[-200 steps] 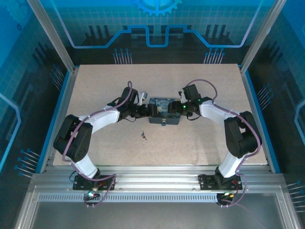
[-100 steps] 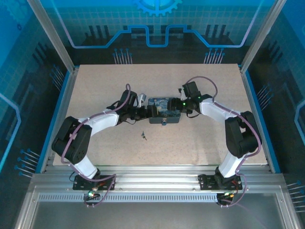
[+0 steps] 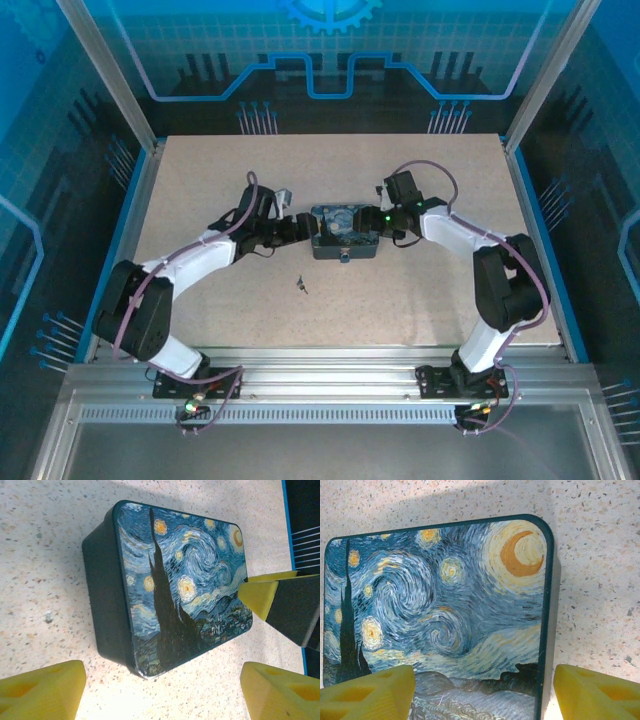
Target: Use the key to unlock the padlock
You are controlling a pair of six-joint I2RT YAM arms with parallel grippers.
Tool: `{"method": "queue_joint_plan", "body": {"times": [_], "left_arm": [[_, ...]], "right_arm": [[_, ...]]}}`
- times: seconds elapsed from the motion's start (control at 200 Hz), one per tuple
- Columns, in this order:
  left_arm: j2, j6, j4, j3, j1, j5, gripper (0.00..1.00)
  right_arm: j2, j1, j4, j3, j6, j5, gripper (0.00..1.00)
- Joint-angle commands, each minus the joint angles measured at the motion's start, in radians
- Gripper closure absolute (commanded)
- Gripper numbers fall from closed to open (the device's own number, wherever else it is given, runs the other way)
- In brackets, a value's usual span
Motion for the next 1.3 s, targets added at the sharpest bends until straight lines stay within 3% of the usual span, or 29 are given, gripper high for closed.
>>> {"method": "queue_joint_plan", "body": {"times": [0.0, 0.335, 0.53, 0.83, 1.045, 1.295], "left_arm": [[-0.072, 0.003, -0.082, -0.045, 0.002, -0.049, 0.19], [-0.284, -0.011, -0.236, -0.180, -0.012, -0.102, 0.25], [-0.330, -0.073, -0.298, -0.226, -0.082, -0.153, 0.29], [-0.200, -0.156, -0.252, -0.227, -0.195, -0.230, 0.44], [-0.047, -0.184, -0.248, -0.166, -0.220, -0.279, 0.57], [0.049, -0.196, -0.255, -0.111, -0.263, -0.343, 0.58]], "right_arm": [[-0.041, 0.007, -0.015, -0.017, 0.007, -0.008, 0.26], [-0.164, 0.001, -0.075, -0.092, 0.018, 0.091, 0.26], [-0.309, 0.045, -0.143, -0.150, 0.033, 0.181, 0.28], [-0.446, 0.201, -0.166, -0.249, 0.069, 0.258, 0.32], [-0.518, 0.265, -0.165, -0.319, 0.114, 0.300, 0.32], [-0.601, 0.295, -0.158, -0.397, 0.166, 0.324, 0.32]]}}
